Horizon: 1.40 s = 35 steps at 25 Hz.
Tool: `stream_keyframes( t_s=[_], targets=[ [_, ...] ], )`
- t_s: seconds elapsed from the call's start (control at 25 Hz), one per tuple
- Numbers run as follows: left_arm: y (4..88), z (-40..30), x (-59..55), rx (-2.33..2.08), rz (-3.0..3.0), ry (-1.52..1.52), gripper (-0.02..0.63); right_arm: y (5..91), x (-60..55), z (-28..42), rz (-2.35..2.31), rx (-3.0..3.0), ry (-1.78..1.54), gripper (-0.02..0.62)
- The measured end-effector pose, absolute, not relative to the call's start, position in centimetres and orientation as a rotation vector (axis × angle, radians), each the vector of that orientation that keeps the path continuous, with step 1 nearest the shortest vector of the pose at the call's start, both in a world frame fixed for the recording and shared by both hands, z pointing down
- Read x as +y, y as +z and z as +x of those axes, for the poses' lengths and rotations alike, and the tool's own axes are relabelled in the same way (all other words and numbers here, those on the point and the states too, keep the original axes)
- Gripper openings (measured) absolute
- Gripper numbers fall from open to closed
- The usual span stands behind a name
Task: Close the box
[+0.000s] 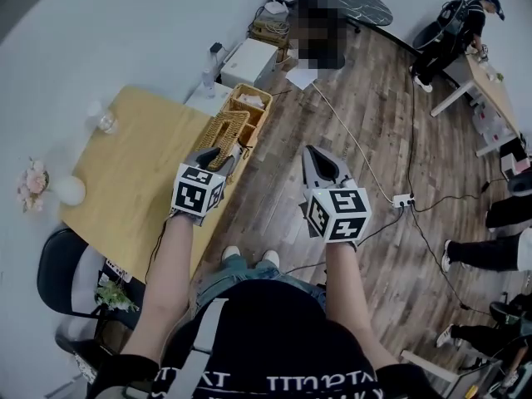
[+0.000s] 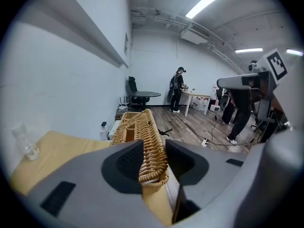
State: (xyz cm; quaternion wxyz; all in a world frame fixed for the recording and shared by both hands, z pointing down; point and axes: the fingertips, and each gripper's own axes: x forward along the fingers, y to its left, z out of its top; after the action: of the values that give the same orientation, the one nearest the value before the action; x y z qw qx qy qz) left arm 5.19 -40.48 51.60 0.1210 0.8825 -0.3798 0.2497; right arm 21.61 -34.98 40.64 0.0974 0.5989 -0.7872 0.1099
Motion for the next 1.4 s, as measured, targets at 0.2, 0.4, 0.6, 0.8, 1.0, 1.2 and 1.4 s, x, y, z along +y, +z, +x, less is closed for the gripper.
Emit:
stream_keyframes(
  t_s=[0.2,0.4,0.6,0.8,1.0,1.2,1.4],
  targets=[
    [52.8,5.9,-40.4,-1.147,2.559,0.734,0.149,41.4,-34.4,22.3,1.793,-2.305,0.358,0.012],
    [54.5,6.6,-40.1,-1.178,2.539,0.776,0.153,42.1,-33.9,22.6,1.806,-2.292,0.383,0.012],
    [57.2,6.3,-40.2,-1.185,2.414,0.713,0.12,42.4,-33.6,22.7,1.804,-2.278,0.388,0.012],
    [57.3,6.0,-40.5,-1.201,2.387,0.656,0.094,42.5,-33.4,23.3,1.824,-2.265,0.399,0.012],
    [57.0,6.0,-40.4,-1.173,2.375,0.676,0.097,42.1,-33.7,23.1,1.813,-2.272,0.382,0.012],
    [55.2,5.5,-40.5,-1.194,2.376,0.614,0.107,41.2,-34.4,22.8,1.797,-2.301,0.357,0.012],
    [52.1,4.2,-40.8,-1.281,2.377,0.522,0.123,40.8,-35.0,22.4,1.766,-2.33,0.343,0.012]
  ],
)
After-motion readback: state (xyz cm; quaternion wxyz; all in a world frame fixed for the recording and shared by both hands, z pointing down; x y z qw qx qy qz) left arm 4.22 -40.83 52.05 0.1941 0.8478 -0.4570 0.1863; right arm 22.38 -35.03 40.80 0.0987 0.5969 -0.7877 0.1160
